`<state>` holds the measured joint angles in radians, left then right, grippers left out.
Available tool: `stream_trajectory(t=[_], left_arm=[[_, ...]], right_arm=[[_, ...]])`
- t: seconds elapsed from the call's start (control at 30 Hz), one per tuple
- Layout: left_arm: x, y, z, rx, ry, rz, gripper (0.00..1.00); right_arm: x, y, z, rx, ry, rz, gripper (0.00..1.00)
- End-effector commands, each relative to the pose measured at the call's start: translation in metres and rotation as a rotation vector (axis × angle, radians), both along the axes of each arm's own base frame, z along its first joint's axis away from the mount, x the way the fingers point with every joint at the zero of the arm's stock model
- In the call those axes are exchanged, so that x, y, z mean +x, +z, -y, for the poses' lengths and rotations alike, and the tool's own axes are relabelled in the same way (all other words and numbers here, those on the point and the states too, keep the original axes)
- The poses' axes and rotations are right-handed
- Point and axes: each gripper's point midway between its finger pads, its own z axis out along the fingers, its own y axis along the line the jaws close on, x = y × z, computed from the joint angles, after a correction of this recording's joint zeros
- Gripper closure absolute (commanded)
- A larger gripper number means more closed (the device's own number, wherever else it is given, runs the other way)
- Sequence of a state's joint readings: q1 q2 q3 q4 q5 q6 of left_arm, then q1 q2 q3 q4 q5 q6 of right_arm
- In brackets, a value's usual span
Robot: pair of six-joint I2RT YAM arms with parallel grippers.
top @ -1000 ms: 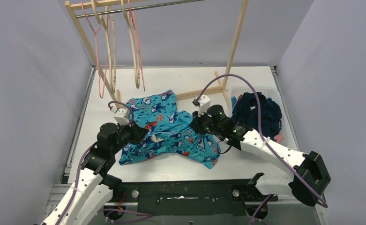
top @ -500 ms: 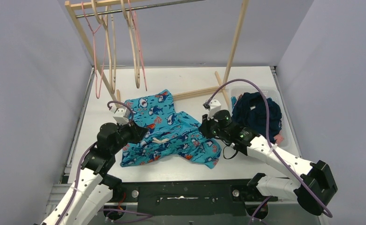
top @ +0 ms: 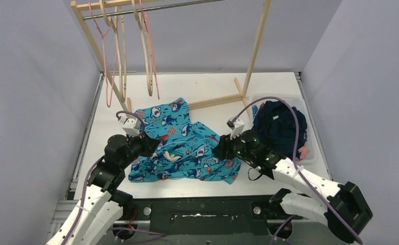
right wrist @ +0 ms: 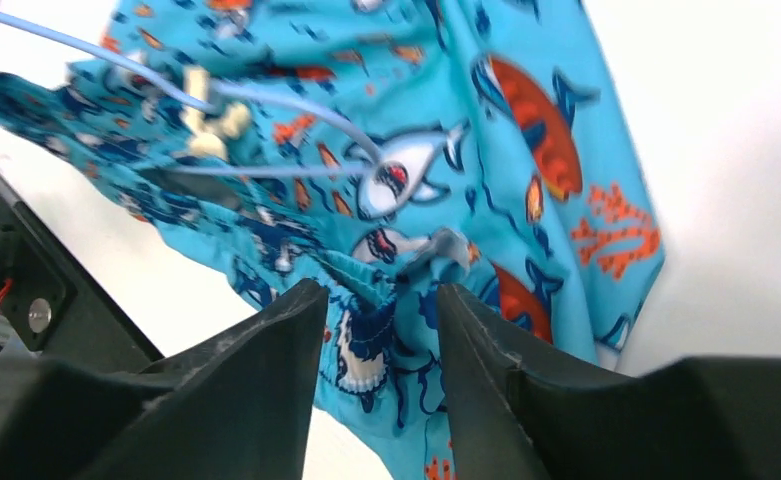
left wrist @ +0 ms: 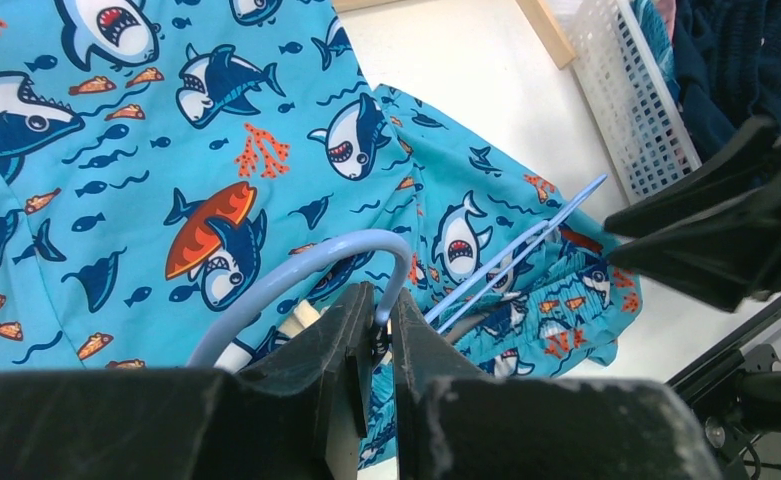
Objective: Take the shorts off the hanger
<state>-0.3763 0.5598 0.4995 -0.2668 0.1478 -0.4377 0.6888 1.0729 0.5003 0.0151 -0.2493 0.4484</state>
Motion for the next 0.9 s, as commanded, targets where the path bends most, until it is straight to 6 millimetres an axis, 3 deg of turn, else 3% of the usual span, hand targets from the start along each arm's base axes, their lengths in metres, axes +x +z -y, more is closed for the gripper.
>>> stream_trajectory(t=[0.0,0.07,0.17,0.33,0.47,0.63,0.87], left_arm=[[0.003,0.013,0.008,-0.010,-0.057,0.060,1.00],[0.002,0.015,0.014,-0.021,-0.089,0.076,1.00],[-0.001,0.016,0.021,-0.033,-0.137,0.078,1.00],[-0.012,0.022,0.037,-0.074,-0.244,0.098,1.00],[-0.023,0.029,0.047,-0.114,-0.326,0.122,1.00],[-0.028,0.037,0.051,-0.141,-0.352,0.154,1.00],[-0.027,0.036,0.051,-0.138,-0.352,0.151,1.00]], right_arm=[[0.013,0.095,-0.012,0.075,0.145,0.387,0.49],[0.003,0.109,-0.009,0.017,0.259,0.509,0.37],[-0.014,0.117,-0.008,-0.090,0.476,0.665,0.30],[-0.043,0.092,-0.018,-0.173,0.830,0.561,0.29],[-0.048,0.076,-0.024,-0.191,0.940,0.414,0.32],[-0.046,0.058,-0.024,-0.221,0.966,0.321,0.38],[-0.032,0.053,-0.028,-0.234,0.905,0.360,0.67]])
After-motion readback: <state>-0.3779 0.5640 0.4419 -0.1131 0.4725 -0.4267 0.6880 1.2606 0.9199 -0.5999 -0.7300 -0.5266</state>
